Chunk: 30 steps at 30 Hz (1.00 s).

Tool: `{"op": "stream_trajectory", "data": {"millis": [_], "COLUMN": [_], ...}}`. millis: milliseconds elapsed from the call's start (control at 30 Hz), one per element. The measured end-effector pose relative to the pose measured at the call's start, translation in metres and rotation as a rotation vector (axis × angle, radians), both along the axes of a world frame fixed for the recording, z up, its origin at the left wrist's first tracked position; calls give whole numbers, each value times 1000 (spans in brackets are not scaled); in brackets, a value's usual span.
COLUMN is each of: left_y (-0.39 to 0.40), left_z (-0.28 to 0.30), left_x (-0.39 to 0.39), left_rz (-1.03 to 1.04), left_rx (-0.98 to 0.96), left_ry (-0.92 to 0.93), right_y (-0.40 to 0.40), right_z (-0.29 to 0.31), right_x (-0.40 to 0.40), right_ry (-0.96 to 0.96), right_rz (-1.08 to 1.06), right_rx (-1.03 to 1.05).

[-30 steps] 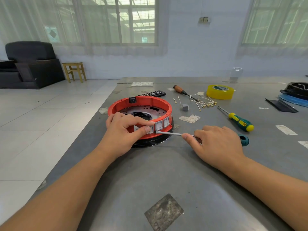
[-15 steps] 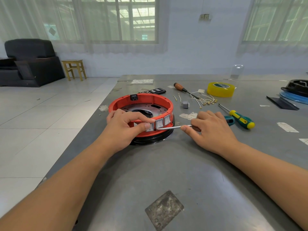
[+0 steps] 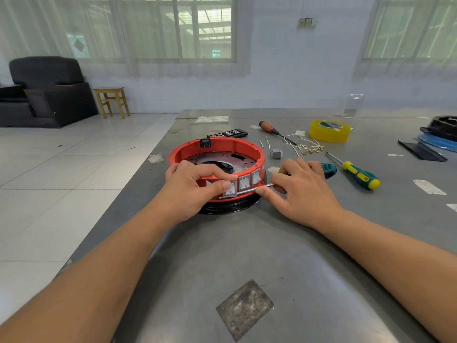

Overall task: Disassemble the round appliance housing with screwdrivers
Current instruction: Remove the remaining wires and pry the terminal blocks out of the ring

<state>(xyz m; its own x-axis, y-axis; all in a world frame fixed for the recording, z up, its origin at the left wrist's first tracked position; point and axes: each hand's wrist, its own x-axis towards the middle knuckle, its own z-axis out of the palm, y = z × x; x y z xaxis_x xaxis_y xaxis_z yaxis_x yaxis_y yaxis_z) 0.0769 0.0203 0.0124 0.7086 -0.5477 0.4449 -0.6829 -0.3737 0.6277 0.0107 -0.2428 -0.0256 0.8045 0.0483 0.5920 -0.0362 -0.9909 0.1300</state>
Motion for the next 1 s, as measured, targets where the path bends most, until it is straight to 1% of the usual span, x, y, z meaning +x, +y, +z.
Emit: {"op": "stream_trajectory", "data": {"millis": [667,800,1000], "left_y": [6,6,5], "left_z": [-4,-5,-7], "left_x": [5,6,7], "left_rz": [6,18,24], "left_rx": [18,23,2], "left_ry": [53,65,30], "right_y": [-31,-30,10], "right_z": [10,7,5], "right_x": [-35,-46,-51], "right_ry": [10,53,137], "right_rz": [-53,5,102], "right_rx": [34,-9,58]}}
